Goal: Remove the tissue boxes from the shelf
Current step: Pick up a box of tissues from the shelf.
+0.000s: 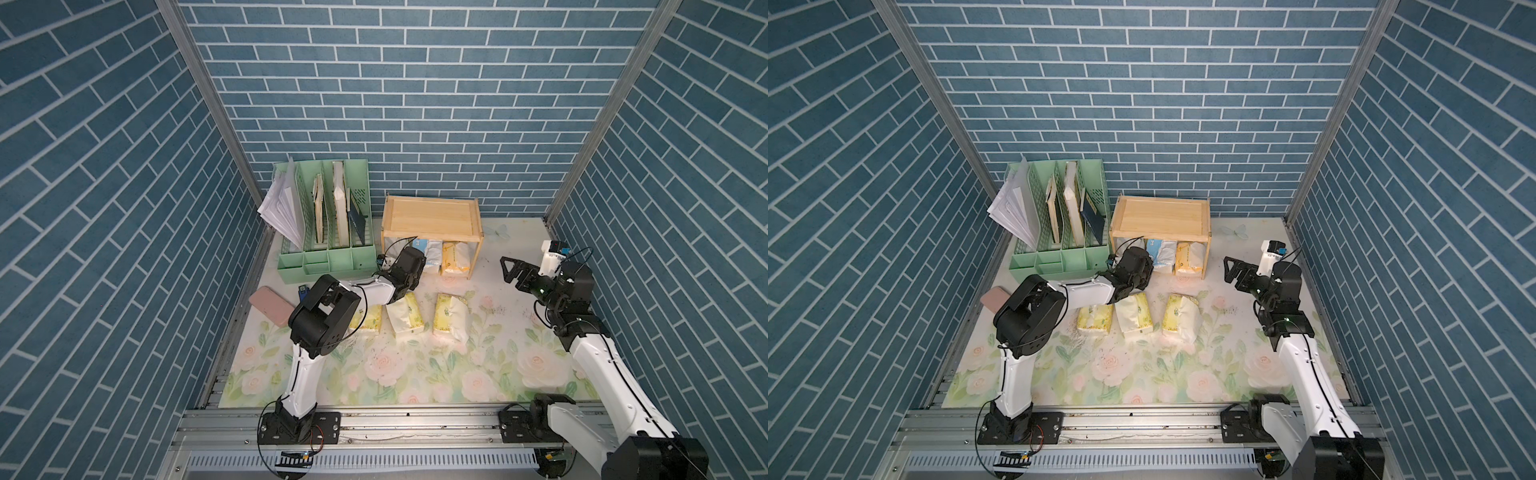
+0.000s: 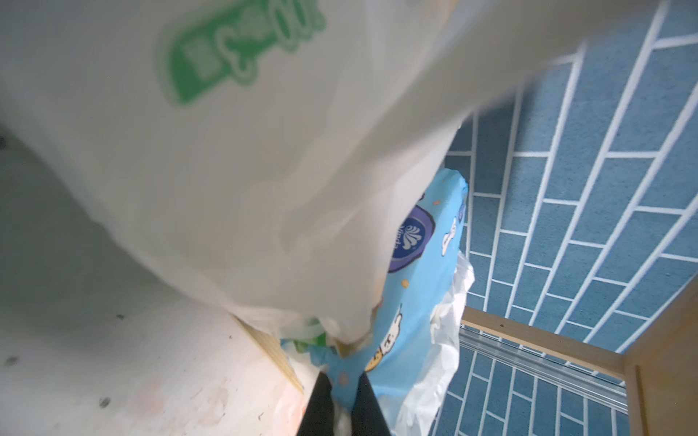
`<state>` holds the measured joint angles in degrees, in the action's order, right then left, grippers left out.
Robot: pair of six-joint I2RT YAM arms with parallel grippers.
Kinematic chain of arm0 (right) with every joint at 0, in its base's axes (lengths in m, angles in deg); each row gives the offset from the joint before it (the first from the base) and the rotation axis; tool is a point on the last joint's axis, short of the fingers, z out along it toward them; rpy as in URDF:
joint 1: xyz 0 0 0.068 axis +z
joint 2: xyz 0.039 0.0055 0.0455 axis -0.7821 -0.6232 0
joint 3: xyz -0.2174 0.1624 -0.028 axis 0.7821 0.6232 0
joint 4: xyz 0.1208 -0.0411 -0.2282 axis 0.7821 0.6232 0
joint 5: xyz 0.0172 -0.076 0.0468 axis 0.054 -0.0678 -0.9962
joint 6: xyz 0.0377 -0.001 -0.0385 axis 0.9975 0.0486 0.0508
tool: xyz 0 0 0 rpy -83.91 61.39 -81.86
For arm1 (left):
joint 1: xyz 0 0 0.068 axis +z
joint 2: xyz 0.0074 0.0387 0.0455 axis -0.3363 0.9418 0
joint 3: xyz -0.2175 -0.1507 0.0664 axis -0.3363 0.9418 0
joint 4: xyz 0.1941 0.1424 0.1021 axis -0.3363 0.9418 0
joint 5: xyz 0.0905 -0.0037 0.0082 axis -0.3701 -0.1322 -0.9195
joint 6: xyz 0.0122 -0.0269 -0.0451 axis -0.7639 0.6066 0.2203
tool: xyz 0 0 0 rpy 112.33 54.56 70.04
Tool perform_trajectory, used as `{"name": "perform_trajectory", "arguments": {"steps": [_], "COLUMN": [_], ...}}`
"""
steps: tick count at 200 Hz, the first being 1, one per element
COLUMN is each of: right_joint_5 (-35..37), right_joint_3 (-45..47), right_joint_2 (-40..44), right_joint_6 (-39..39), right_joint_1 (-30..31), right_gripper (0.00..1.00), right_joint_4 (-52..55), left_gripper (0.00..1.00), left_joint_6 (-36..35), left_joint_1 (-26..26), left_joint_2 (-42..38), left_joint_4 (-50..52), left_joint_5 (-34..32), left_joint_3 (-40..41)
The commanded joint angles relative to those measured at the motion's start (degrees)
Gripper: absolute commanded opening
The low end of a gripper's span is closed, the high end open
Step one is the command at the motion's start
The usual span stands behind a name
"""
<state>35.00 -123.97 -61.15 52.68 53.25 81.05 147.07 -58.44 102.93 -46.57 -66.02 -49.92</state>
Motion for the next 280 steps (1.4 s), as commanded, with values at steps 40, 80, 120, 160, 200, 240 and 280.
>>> {"name": "perform_trajectory", "arguments": {"steps": [40, 80, 120, 160, 200, 240, 280], "right_joint_5": [0.9, 0.9, 0.7, 1.1, -0.3, -1.1, -2.3], "right_joint_3": [0.5, 0.3, -0.2, -0.5, -0.9, -1.3, -2.2], "right_joint_2": [0.8, 0.3, -0.3, -1.0, -3.6, -6.0, -8.3], "right_joint_6": [-0.6, -0.6, -0.5, -0.7, -0.2, 0.0, 0.2], "right_joint_1": [-0.1, -0.1, -0.2, -0.1, -0.1, -0.1, -0.1], "right_gripper": [0.99, 0.99, 0.99, 0.99, 0.99, 0.99, 0.99], "right_joint_4": [0.0, -0.3, -0.7, -0.6, -2.7, -4.9, -6.4], "left_gripper": [0.03, 0.03, 0.02, 0.02, 0.03, 0.03, 0.02], "left_joint_6": [-5.2, -6.3, -8.5, -9.9, -12.7, -13.3, -13.1], "left_joint_1": [-0.7, -1.8, -2.5, -2.6, -2.4, -0.1, 2.4], "left_joint_2": [-9.3, -13.9, -20.1, -30.5, -44.5, -59.0, -69.5], "left_joint_4": [3.8, 4.3, 7.1, 12.1, 24.0, 35.5, 44.2], "left_joint_5": [-4.8, -1.7, -0.2, 0.3, -0.1, 0.0, 4.1], "left_joint_3": [3.7, 6.8, 10.3, 18.4, 24.4, 27.4, 29.5]}}
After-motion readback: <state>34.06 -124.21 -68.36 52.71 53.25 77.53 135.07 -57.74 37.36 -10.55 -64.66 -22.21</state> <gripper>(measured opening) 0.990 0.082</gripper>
